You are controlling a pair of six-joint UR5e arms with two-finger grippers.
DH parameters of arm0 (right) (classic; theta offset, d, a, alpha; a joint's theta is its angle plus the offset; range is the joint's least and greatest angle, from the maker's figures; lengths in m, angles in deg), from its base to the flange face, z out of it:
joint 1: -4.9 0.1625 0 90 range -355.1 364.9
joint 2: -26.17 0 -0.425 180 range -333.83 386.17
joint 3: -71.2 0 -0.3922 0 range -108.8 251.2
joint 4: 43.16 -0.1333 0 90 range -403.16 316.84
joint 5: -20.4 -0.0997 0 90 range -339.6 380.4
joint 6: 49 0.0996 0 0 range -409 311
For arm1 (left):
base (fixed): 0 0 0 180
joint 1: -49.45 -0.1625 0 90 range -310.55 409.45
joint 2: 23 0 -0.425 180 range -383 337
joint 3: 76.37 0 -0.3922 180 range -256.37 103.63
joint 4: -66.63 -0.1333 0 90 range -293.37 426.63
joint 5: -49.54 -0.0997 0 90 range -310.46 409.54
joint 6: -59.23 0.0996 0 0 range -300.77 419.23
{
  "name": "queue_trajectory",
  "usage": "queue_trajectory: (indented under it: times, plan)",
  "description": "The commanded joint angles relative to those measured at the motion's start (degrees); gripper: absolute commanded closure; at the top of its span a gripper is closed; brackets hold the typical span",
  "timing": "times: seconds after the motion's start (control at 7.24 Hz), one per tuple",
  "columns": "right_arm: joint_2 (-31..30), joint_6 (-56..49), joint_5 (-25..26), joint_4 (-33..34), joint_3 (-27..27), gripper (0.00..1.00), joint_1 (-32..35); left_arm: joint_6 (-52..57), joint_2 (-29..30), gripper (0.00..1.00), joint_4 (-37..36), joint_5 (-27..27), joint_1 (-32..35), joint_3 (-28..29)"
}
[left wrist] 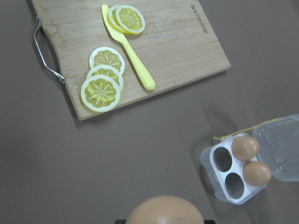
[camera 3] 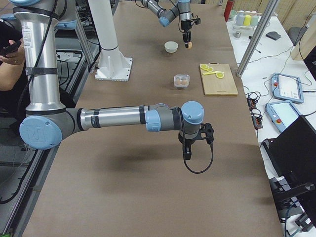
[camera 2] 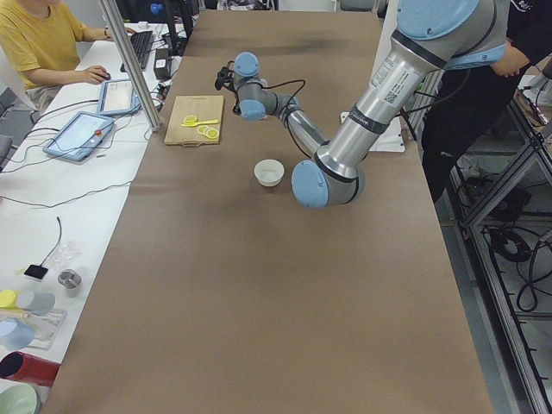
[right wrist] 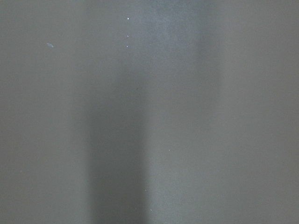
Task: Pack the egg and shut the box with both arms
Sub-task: 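Lift the egg with the left gripper and carry it toward the egg box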
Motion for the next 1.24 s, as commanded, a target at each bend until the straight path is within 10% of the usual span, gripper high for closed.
queue_trajectory:
  times: [0.0,1.1]
  plan:
    - [0.1,0.0,0.0,-0.1,0.0,0.0,0.6,-2.9,5.6,0.54,2.9,-5.4,-3.0,5.7]
    - [0.4,-0.3,-0.1,-0.1,-0.6,0.0,1.5,-3.0,8.4,0.54,8.2,-16.7,-9.7,13.1]
